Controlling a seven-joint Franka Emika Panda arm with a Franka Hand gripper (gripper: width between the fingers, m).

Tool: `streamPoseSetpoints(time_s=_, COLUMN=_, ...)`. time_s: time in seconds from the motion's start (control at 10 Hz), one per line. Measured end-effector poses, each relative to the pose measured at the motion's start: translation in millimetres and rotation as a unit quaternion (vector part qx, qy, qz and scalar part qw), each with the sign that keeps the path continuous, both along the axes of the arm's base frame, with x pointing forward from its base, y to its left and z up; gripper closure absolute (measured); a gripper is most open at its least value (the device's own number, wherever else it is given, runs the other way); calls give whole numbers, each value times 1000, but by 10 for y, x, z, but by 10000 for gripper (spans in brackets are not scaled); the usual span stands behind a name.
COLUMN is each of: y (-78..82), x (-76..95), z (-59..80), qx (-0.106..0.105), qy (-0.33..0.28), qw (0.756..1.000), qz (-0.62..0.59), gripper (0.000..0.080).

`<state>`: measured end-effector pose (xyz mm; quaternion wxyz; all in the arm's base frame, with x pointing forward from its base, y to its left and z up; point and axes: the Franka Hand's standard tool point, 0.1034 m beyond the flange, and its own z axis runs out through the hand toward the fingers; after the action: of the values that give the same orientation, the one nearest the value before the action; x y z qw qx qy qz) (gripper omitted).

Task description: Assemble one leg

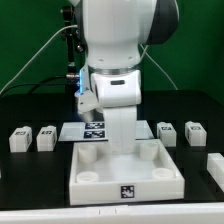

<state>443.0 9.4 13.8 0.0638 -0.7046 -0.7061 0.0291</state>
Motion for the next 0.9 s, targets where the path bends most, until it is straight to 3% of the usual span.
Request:
streamPoseSetpoints(time_s=0.6, y=576, x=462, z=43, qx=17, qy=-18, qw=999, qz=-24, gripper=732)
streamPoseSetpoints(time_s=0.9, y=639, x=533, z=16, qx=13, qy=-10, qw=1000, qz=-26, gripper=732)
